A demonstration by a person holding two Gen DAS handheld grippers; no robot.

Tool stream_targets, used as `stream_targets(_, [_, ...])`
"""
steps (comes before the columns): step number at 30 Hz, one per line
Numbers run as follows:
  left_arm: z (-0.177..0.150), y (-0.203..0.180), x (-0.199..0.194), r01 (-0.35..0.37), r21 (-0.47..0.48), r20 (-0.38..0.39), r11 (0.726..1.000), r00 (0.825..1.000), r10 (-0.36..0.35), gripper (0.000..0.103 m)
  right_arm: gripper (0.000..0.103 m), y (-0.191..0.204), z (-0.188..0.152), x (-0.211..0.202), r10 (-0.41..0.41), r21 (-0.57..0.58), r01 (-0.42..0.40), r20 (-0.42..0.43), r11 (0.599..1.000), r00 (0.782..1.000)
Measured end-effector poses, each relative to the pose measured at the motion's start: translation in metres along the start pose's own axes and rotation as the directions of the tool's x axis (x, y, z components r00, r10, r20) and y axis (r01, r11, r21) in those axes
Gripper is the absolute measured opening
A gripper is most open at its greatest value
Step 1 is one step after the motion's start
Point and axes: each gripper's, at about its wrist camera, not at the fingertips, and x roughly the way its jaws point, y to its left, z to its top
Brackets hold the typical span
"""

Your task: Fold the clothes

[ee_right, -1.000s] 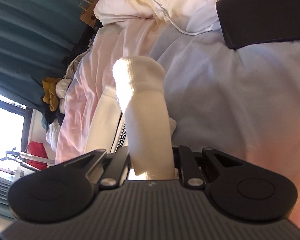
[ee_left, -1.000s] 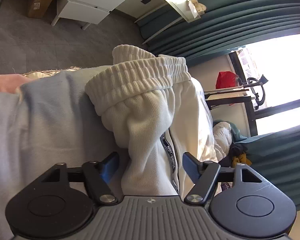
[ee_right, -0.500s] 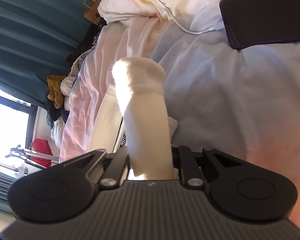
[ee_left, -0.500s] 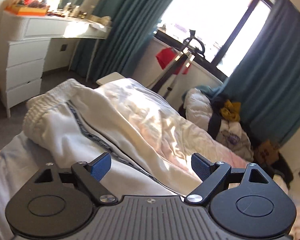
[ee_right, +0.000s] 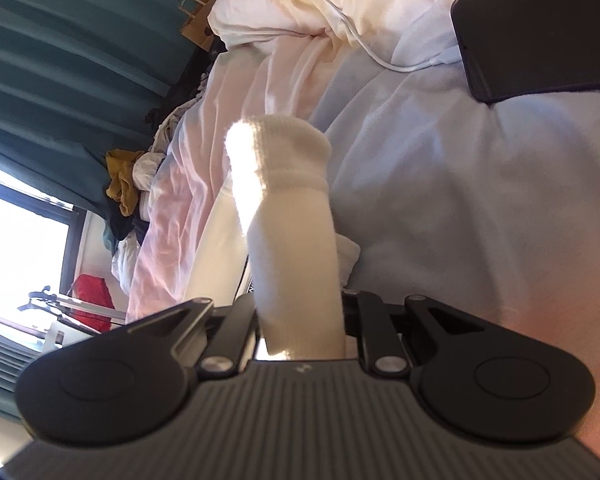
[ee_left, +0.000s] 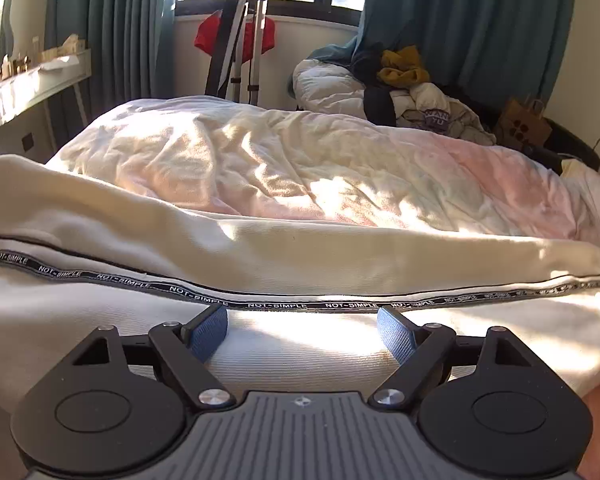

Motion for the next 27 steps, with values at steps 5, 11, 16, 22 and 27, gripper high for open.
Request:
stream_targets(5, [-0.013,-0.002,0.011,-0.005,0.033,-0.013,0.999,1.0,0.006,0.084,0.014,0.007,0.002,-0.001,0.001,-0.07,-0.001,0.001,0.998,1.0])
stream_targets(11, [-0.015,-0.001,0.016,0.001,0.063,-0.039,0.998,0.999,0.001,0.086,0.014,0.025,0.001,-0.014,0.082,-0.068,-0.078,0.048,0.995,0.995])
stream_targets(16, [-0.009,0.004,0.013,0.019,0.042,-0.053,0.999,0.998,-0.016,0.087,0.014,0.067,-0.01,-0.039,0.206,-0.2,-0.178,0.124,0.963,0.971])
stream_targets(22, [-0.003,0.003,0.007,0.015,0.044,-0.054,0.999,0.998,-0.012,0.088,0.014,0.131,-0.049,-0.065,0.353,-0.48,-0.239,0.162,0.844,0.921])
stream_targets(27, [0.007,0.012,-0.002,0.017,0.0,-0.03,1.0,0.999,-0.017,0.088,0.014,0.179,-0.109,-0.084,0.457,-0.699,-0.252,0.12,0.669,0.881])
